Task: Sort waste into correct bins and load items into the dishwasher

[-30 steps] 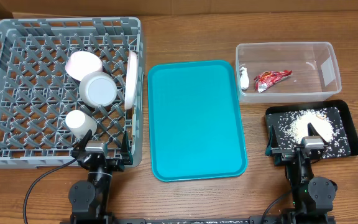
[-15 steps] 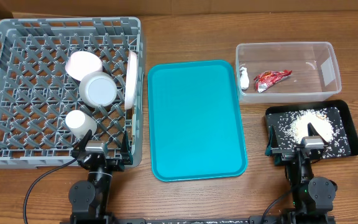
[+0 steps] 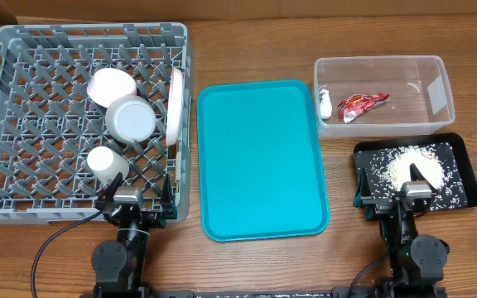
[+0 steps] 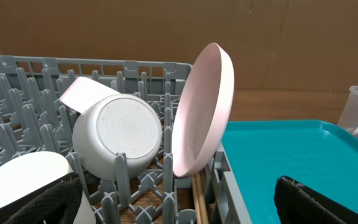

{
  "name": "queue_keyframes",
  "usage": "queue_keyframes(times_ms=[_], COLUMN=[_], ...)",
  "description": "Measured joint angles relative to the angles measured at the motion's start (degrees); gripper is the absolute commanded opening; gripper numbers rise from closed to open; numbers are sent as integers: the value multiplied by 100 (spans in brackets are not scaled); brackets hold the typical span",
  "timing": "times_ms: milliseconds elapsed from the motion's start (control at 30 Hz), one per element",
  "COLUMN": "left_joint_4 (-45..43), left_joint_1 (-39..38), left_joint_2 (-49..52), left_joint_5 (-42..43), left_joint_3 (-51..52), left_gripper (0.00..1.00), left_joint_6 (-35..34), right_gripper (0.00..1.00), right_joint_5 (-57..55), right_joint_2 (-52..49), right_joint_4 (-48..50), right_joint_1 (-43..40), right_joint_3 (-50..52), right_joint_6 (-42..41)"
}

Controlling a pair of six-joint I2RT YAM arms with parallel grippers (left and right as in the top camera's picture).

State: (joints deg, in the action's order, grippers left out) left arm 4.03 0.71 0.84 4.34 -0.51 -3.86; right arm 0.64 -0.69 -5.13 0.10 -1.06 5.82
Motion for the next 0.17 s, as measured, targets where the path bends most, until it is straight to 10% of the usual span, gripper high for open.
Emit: queue_keyframes(times_ms=[167], left_joint_4=[0], left_joint_1=[0], left_joint_2=[0], left_joint_5=[0], left_joint_3=[0], left_gripper=[100], left_joint_6=[0], right_gripper=[100], right_joint_5=[2], right_joint_2=[0], right_joint_4=[-4], right_joint_1=[-2], right_joint_3=[0], right_joint_6=[-2])
